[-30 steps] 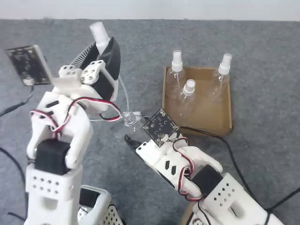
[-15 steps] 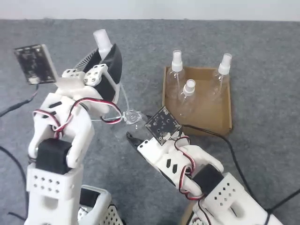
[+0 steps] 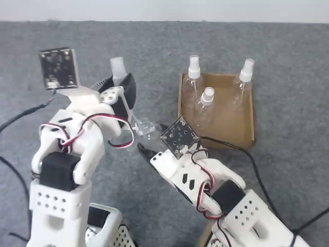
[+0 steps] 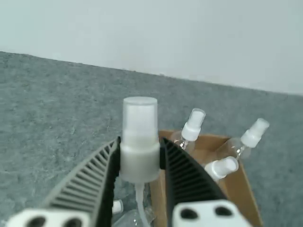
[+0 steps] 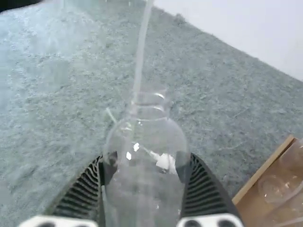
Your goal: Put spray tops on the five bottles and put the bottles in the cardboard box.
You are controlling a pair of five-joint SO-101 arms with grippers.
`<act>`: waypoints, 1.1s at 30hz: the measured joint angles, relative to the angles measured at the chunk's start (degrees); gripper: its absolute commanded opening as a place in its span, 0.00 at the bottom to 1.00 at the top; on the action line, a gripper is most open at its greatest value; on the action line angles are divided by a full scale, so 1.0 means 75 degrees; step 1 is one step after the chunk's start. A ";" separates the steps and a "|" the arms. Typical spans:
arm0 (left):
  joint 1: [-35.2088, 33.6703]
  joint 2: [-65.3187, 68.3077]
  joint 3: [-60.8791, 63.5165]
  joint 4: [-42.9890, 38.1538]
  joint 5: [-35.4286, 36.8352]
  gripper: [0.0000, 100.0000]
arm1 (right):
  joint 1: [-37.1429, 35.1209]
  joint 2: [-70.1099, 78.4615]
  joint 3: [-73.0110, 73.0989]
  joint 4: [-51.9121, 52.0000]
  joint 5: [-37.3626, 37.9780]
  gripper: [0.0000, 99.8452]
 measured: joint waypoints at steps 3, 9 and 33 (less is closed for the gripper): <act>0.0375 0.0000 0.0000 0.0223 -0.0492 0.01 | 0.0246 0.0000 0.0316 -0.0610 -0.0129 0.01; 0.0891 0.0000 0.0445 0.0281 -0.0996 0.01 | 0.0281 0.0000 0.0586 -0.1266 -0.0586 0.01; 0.0738 -0.1829 0.1043 -0.0082 -0.1793 0.18 | 0.0399 0.0000 0.0832 -0.1383 -0.0656 0.01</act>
